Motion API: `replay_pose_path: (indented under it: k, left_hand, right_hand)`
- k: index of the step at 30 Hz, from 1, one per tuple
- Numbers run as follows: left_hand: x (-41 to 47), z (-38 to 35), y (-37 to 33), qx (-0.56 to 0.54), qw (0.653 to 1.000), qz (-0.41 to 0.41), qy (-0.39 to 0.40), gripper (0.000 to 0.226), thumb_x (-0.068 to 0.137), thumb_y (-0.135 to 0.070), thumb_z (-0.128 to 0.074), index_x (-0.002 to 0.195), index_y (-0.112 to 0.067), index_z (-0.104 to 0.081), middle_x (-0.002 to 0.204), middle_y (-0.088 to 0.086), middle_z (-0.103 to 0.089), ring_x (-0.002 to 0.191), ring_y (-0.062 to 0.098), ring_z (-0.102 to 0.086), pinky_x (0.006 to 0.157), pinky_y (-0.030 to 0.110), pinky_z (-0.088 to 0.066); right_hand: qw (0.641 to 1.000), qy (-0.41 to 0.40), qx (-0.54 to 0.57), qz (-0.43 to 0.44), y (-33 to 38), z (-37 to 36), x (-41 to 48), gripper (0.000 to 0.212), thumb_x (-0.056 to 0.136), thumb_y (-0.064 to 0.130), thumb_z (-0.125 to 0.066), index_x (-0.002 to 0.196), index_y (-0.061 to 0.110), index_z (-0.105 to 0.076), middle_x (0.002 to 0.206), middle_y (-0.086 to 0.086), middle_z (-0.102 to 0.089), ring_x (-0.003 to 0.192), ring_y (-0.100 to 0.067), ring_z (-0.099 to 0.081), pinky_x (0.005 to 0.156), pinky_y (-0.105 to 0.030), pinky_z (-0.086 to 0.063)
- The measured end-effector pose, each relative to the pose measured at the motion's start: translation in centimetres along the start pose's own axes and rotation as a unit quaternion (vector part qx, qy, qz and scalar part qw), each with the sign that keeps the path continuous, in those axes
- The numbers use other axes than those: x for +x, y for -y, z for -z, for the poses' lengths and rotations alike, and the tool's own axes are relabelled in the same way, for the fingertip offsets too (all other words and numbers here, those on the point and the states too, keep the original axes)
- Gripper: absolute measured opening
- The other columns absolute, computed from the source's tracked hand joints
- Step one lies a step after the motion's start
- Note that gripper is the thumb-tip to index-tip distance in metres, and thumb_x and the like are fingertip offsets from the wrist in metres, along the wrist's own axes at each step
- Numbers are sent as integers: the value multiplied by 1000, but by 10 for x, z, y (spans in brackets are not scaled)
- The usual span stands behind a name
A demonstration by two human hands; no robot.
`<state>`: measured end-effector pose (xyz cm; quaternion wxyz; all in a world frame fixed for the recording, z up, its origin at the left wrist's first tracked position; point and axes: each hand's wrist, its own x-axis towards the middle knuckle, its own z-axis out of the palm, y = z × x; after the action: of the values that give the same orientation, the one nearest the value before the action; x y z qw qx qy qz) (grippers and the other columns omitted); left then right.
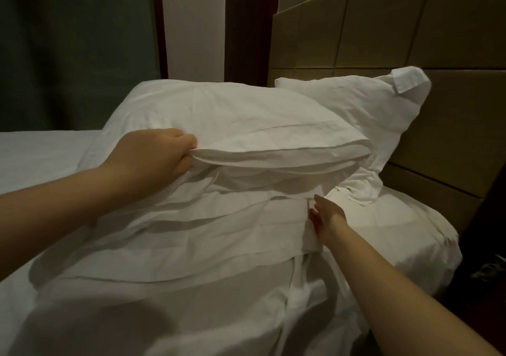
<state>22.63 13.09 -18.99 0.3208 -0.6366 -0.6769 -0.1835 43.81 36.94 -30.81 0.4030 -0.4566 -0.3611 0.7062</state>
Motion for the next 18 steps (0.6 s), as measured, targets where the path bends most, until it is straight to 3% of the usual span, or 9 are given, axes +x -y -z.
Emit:
replay_pose_path:
  k: [3,5,8,12,16,18]
  left_hand:
    - [-4,5,-3,4,1000,-7,3,36,94,-33,-42,80,-12,-67,66,2,-59,53,18,-52,48,27,-47]
    - [-6,6,-3,14,1000,-4,4,34,96,-30,-43,79,-12,-67,65,2,-57,53,17,-51,47,24,-43]
    - [-6,6,-3,16,1000,6,11,28,97,-25,-47,83,-10,-66,70,4,-58,59,20,-52,50,23,-39]
    - [-3,7,-7,-2,999,25,28,31,98,-28,-41,95,-9,-66,84,8,-63,72,23,-57,63,32,-47]
    - [-4,14,-10,9,997,43,58,50,97,-37,-25,102,-7,-64,95,10,-65,82,26,-60,76,42,-51]
    - [-5,19,-6,1,994,66,82,42,102,-31,-30,104,-7,-64,100,10,-66,88,25,-60,82,39,-49]
  right_hand:
    - [999,48,-16,0,1,-10,-3,19,96,26,-56,100,8,-59,69,-1,-59,60,-15,-56,55,-23,-46]
    - [997,76,-4,-22,4,-17,-8,24,96,31,-56,86,9,-57,49,1,-51,40,-9,-47,40,-17,-40]
    - [992,122,14,-41,8,-33,-19,25,95,32,-57,80,13,-52,54,0,-46,31,-3,-39,29,-13,-28]
    - [980,182,-61,-44,-5,-67,-43,16,96,29,-55,88,15,-56,75,-5,-51,35,-3,-43,29,-12,-29]
    - [987,89,-33,129,-10,-81,-72,33,96,17,-48,63,15,-47,51,0,-44,37,-7,-36,36,-20,-29]
    - [987,38,-5,159,-16,-71,-78,34,96,18,-50,62,13,-47,48,0,-43,42,-11,-39,44,-24,-32]
